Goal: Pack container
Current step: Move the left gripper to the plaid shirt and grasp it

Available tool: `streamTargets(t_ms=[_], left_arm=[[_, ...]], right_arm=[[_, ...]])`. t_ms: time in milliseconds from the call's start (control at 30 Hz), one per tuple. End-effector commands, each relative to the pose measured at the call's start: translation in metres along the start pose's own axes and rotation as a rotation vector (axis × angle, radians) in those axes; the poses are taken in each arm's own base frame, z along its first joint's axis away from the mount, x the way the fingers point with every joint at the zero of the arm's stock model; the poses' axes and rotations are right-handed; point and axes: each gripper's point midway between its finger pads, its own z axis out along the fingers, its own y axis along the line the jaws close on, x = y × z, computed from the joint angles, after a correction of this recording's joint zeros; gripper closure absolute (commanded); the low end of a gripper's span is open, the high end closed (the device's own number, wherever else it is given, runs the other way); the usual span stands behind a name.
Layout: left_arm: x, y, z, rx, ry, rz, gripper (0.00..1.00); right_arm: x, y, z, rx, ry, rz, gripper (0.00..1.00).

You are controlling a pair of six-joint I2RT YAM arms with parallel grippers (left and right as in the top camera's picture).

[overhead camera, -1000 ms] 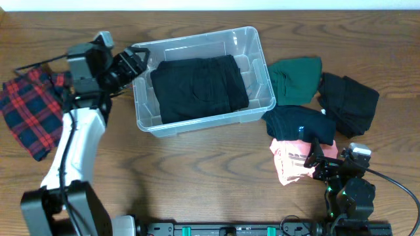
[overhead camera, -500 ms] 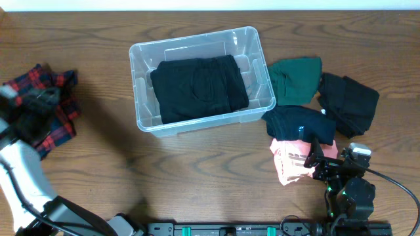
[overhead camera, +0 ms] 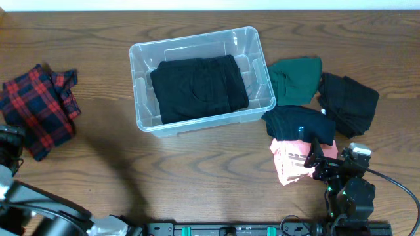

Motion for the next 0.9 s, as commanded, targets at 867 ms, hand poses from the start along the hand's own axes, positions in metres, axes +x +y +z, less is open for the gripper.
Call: streamTargets(t_ms=[867], left_arm=[[0.012,0.028,0.089,0.255,0.073,0.105,0.17]], right_arm=[[0.000,-0.002,0.000,0.012,-0.004,0.014,0.01]])
